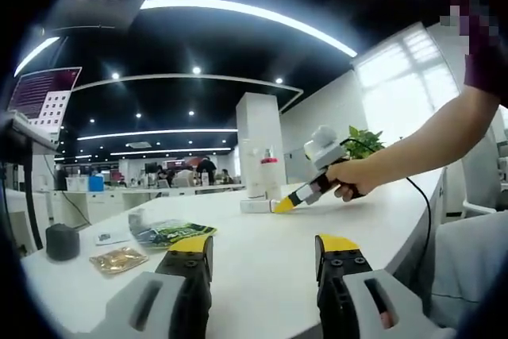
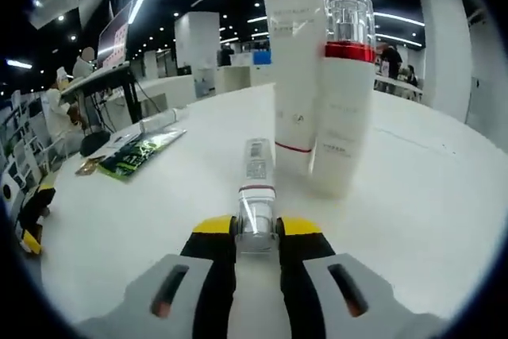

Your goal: Arrange the skincare products in the storage area until every visible bottle or jar stands upright without overlapping.

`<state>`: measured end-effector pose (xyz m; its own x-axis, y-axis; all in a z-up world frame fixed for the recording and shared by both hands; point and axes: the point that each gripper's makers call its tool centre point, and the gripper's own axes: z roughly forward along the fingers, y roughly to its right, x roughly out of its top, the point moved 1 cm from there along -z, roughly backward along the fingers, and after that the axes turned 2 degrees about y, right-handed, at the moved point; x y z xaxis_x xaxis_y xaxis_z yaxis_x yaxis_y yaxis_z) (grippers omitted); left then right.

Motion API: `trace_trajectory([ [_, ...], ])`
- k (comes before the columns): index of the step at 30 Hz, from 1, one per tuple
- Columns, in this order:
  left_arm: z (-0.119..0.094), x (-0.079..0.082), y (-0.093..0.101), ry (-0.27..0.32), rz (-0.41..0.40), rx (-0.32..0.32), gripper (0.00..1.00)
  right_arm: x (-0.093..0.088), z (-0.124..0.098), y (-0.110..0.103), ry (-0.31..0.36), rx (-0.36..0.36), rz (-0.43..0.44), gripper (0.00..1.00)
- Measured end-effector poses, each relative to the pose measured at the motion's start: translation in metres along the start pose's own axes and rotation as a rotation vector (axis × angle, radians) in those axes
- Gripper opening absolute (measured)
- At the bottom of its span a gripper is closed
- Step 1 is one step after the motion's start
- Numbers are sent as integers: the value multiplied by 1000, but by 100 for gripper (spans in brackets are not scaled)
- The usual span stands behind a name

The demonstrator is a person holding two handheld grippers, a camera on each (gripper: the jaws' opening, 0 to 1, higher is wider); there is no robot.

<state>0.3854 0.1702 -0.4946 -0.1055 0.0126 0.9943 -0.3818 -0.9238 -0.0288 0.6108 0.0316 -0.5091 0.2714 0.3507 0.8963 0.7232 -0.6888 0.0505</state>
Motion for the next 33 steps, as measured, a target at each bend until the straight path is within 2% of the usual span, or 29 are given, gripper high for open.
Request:
trace_trajectory([
  [6,0,0,0,-1,-3,-1,54,2,-15,-5,0,11,-36,18],
  [11,0,1,-1,-4,-14,1,54,16,-41,-18,2,64,-51,18],
  [13,0,2,-2,-8,-26,5,54,22,-51,-22,13,80,-32,18],
  [15,1,3,-4,-19,-37,14,54,33,-64,-33,37,138,36,18],
  [17,2,8,-7,-15,-31,27,54,40,-74,-38,43,157,48,18],
  [18,2,11,-8,-8,-31,36,55,42,-78,-44,40,191,63,18],
  [20,4,21,-8,21,16,45,55,47,-90,-54,31,222,55,18],
  [21,6,27,-4,25,73,40,55,48,-94,-58,18,245,54,17],
  [22,8,28,-3,22,97,33,55,49,-97,-62,12,261,59,17],
  [23,15,29,5,11,172,8,55,50,-100,-67,7,278,63,17],
  [25,25,25,13,-30,260,-15,55,52,-107,-76,-16,315,71,18],
  [27,34,19,19,-73,324,-11,59,53,-114,-90,-47,371,89,18],
  [29,40,14,27,-101,355,-41,63,51,-120,-101,-88,406,66,18],
  [33,50,25,35,-68,401,-67,63,50,-132,-122,-139,466,36,18],
])
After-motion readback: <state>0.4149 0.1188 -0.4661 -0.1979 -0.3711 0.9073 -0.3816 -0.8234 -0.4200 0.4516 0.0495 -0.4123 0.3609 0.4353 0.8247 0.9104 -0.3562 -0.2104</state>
